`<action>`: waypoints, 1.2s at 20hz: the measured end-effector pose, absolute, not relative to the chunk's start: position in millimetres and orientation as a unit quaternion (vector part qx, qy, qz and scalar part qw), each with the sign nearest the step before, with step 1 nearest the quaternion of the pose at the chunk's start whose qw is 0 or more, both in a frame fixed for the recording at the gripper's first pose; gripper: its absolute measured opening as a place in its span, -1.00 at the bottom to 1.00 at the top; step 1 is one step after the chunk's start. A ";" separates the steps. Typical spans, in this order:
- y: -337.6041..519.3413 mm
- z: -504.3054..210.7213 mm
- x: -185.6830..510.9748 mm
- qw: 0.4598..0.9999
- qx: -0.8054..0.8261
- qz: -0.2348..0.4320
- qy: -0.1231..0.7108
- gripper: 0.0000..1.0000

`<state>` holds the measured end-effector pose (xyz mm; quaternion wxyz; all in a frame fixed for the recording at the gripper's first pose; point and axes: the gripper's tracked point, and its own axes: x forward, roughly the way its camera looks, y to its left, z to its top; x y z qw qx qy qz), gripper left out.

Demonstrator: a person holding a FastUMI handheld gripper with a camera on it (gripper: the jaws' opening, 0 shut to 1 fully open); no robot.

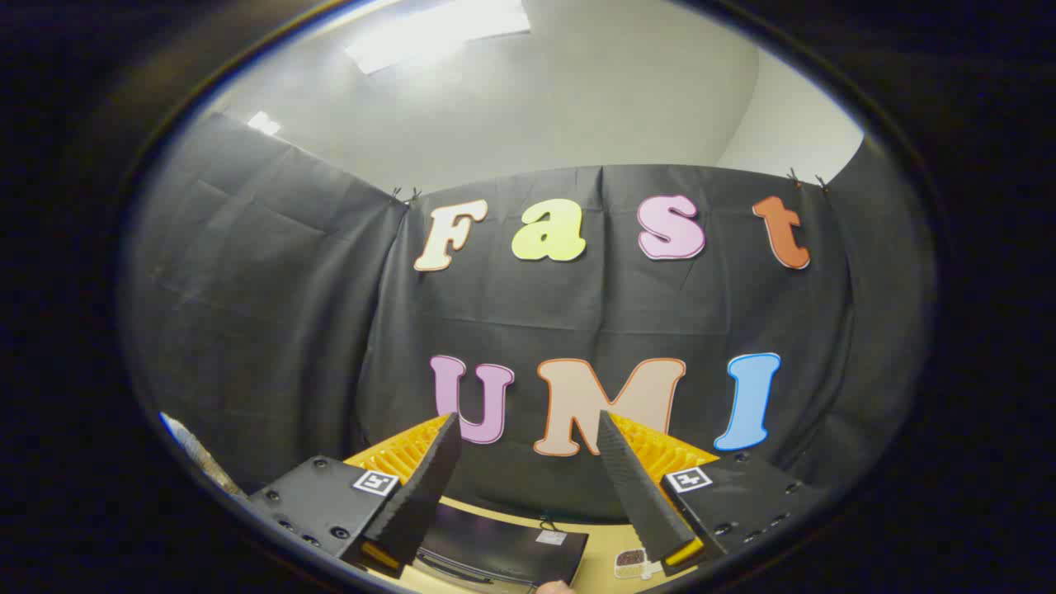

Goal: Open the toaster oven, put the food inside, and close the toaster oven door.

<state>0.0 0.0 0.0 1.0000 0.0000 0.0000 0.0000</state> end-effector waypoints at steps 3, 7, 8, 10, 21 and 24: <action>3.4 -7.1 7.6 1.000 -0.002 0.005 0.005 1.00; 10.3 -29.2 16.2 1.000 0.009 0.013 0.023 1.00; 12.9 -38.1 18.1 0.999 0.010 0.015 0.028 1.00; 21.7 -62.3 20.8 0.999 0.012 0.023 0.039 1.00; 59.1 -221.1 34.5 0.990 0.025 0.032 0.135 1.00; 67.7 -271.1 33.0 0.983 0.021 0.032 0.178 1.00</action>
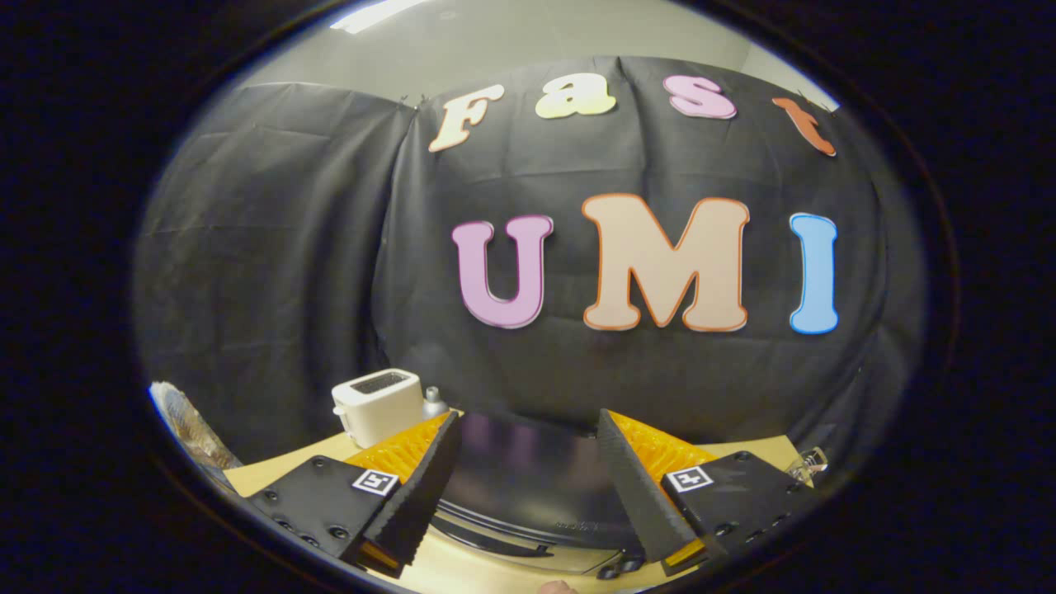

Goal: Open the toaster oven, put the food inside, and close the toaster oven door.

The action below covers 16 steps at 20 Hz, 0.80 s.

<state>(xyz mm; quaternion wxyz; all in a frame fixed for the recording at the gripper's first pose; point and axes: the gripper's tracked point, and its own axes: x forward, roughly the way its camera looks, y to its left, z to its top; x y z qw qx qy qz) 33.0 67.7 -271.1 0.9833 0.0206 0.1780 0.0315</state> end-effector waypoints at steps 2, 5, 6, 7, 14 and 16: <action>71.9 -297.3 31.7 0.980 0.011 0.028 0.199 1.00; 78.0 -327.8 27.1 0.974 0.009 0.025 0.224 1.00; 78.6 -337.8 24.6 0.972 0.008 0.023 0.233 1.00; 79.4 -348.2 21.1 0.970 0.005 0.022 0.242 1.00; 81.1 -388.7 -3.7 0.959 0.001 0.017 0.281 1.00; 79.3 -387.6 -11.7 0.959 0.012 0.014 0.283 1.00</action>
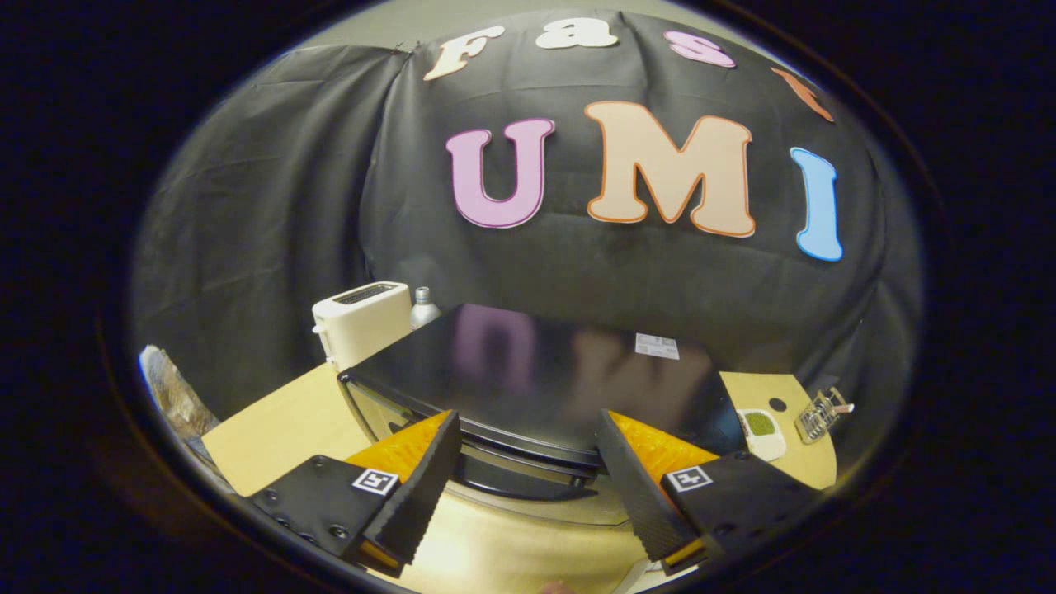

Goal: Open the toaster oven, put the food inside, and close the toaster oven door.

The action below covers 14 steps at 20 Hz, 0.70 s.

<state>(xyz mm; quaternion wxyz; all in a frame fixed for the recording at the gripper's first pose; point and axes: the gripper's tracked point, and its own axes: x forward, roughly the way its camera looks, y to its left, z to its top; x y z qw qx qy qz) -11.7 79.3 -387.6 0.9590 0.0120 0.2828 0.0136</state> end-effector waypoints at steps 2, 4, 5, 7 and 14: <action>82.2 -387.9 -14.9 0.957 0.018 0.016 0.288 1.00; 84.6 -388.2 -23.7 0.956 0.020 0.021 0.293 1.00; 85.8 -387.4 -28.8 0.956 0.019 0.024 0.292 1.00; 90.7 -391.4 -41.4 0.950 0.036 0.031 0.310 1.00; 111.4 -413.2 -102.2 0.924 0.062 0.071 0.370 1.00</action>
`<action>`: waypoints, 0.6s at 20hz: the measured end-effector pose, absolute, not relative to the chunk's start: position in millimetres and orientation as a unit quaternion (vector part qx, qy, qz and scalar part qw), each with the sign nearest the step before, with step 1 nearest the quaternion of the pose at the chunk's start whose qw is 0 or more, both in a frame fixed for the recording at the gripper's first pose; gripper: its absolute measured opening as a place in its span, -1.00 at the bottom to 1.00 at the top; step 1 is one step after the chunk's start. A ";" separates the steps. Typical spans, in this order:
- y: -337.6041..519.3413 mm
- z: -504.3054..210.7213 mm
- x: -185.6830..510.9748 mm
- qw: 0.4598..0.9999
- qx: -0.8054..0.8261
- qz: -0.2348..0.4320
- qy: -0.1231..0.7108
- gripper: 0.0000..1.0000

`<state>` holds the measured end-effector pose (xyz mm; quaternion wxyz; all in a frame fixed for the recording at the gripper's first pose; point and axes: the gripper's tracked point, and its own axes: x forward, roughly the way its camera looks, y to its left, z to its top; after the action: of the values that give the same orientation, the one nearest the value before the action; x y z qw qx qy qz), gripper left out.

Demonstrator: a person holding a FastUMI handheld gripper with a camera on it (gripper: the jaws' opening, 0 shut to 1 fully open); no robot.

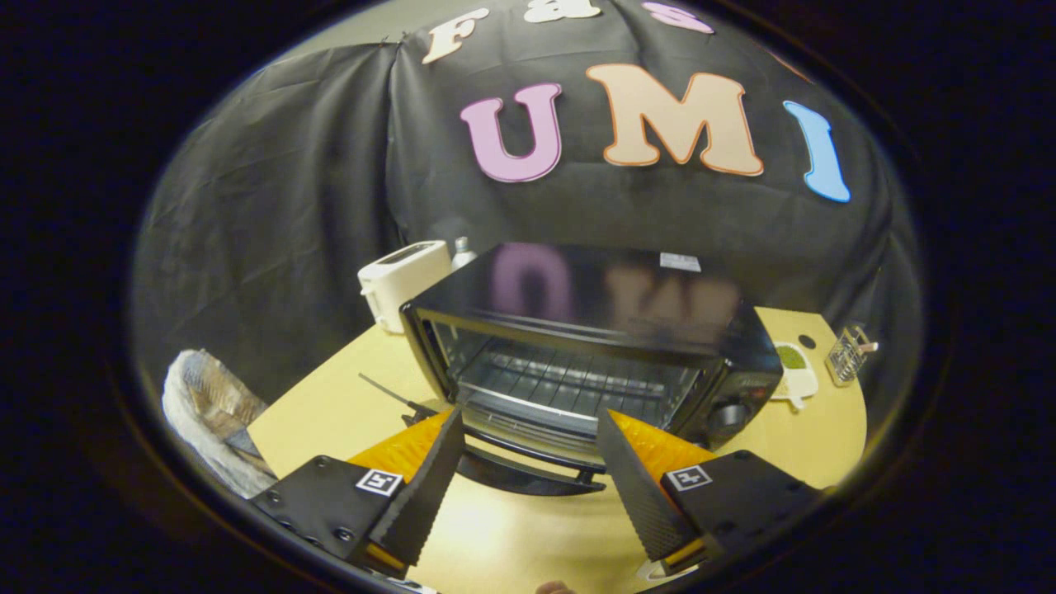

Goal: Open the toaster oven, put the food inside, and close the toaster oven door.

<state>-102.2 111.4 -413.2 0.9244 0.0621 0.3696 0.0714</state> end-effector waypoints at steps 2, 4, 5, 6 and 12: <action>116.2 -422.4 -117.5 0.915 0.064 0.086 0.389 1.00; 121.2 -434.3 -131.9 0.904 0.072 0.094 0.411 1.00; 123.2 -439.0 -136.1 0.899 0.077 0.096 0.420 0.99; 124.1 -444.0 -143.3 0.895 0.082 0.098 0.428 0.99; 131.0 -468.3 -168.6 0.879 0.053 0.123 0.457 1.00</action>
<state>-168.6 131.0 -468.3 0.8791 0.0535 0.4574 0.1227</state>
